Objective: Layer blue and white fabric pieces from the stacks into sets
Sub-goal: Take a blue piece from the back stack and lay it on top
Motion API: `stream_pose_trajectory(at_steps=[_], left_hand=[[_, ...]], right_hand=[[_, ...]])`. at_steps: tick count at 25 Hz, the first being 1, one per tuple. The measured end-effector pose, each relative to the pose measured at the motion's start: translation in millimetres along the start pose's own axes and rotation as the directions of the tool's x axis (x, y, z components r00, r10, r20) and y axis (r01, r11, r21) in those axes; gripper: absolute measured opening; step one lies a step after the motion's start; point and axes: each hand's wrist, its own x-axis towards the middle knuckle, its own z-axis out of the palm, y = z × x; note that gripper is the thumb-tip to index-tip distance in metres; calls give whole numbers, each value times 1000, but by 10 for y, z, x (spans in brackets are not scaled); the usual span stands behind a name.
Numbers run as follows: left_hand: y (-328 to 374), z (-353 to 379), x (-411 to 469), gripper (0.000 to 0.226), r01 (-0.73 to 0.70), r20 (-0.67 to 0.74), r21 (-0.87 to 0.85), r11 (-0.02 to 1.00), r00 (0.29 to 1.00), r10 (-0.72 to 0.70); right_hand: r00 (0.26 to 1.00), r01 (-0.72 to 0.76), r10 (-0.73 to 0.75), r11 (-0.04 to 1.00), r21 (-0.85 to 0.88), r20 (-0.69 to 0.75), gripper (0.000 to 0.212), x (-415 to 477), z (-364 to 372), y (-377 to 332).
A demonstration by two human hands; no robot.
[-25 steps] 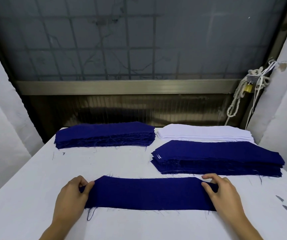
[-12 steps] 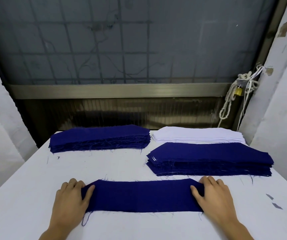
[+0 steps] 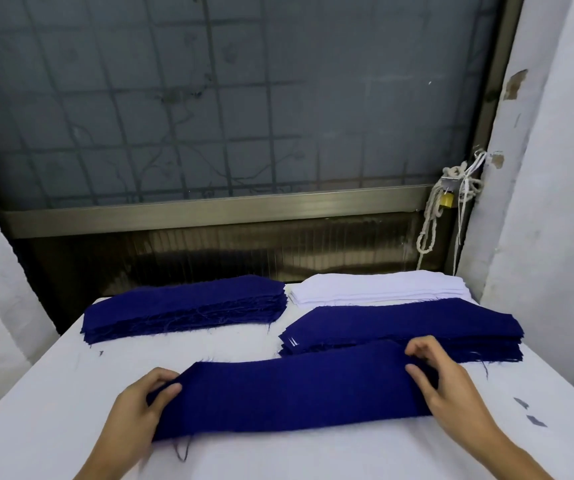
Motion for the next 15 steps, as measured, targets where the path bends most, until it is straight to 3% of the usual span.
stream_pose_trajectory(at_steps=[3,8,15], left_hand=[[489,178,295,19,-45,65,-36,998,997,48],[1279,713,809,26,-229,156,88,969,964,214],[1892,1469,1198,28,-244,197,182,953,958,208]], right_hand=[[999,-8,9,1000,9,-53,38,339,-390,87],[985,-149,127,964,-220,-113,46,947,-1014,397],[933,-332,360,844,-421,-14,42,1437,-1467,838]])
